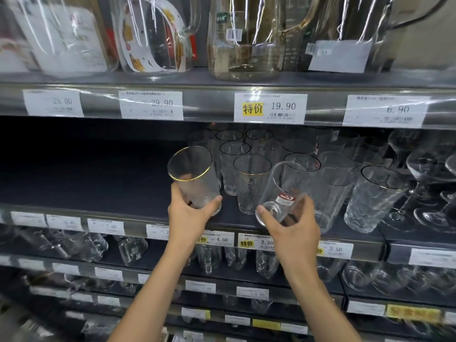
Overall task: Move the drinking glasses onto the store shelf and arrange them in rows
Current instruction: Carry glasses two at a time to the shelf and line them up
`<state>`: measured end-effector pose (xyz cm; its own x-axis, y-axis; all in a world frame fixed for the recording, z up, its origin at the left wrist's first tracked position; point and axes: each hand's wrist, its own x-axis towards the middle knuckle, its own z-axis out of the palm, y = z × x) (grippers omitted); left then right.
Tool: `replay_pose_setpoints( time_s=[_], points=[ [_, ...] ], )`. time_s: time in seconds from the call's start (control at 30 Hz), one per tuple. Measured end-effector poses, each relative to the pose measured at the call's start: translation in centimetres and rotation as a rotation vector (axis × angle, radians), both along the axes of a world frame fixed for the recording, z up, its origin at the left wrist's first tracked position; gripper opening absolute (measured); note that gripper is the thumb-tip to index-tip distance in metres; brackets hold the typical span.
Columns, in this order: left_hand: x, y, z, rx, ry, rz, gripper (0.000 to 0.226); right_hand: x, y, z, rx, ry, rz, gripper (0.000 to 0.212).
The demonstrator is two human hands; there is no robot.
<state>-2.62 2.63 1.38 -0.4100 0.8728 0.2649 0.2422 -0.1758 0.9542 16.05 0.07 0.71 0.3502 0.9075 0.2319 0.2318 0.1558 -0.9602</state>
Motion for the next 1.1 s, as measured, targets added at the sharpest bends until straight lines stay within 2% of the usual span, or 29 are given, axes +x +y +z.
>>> replay_pose_setpoints(
  time_s=[0.1,0.23,0.6,0.9,1.1],
  points=[
    [-0.8,-1.8,0.7,0.027,-0.017,0.042,0.065,-0.6,-0.9,1.1,0.087,0.032,0.078,0.059],
    [-2.3,-4.8,1.1,0.062,-0.005,0.109,0.071,-2.3,-1.9,2.2,0.148,0.021,0.28,0.067],
    [-9.8,-13.8,1.4,0.105,0.125,0.398,0.062,-12.5,-3.8,1.1,0.138,0.06,0.658,0.057],
    [-22.4,-17.9,0.6,0.093,0.135,0.559,0.065,-25.5,-5.4,0.9,0.1,0.014,0.838,0.063],
    [-33.6,-17.5,-0.5,-0.005,0.175,0.525,0.064,-35.7,-5.6,0.4,0.076,0.004,0.801,0.064]
  ],
)
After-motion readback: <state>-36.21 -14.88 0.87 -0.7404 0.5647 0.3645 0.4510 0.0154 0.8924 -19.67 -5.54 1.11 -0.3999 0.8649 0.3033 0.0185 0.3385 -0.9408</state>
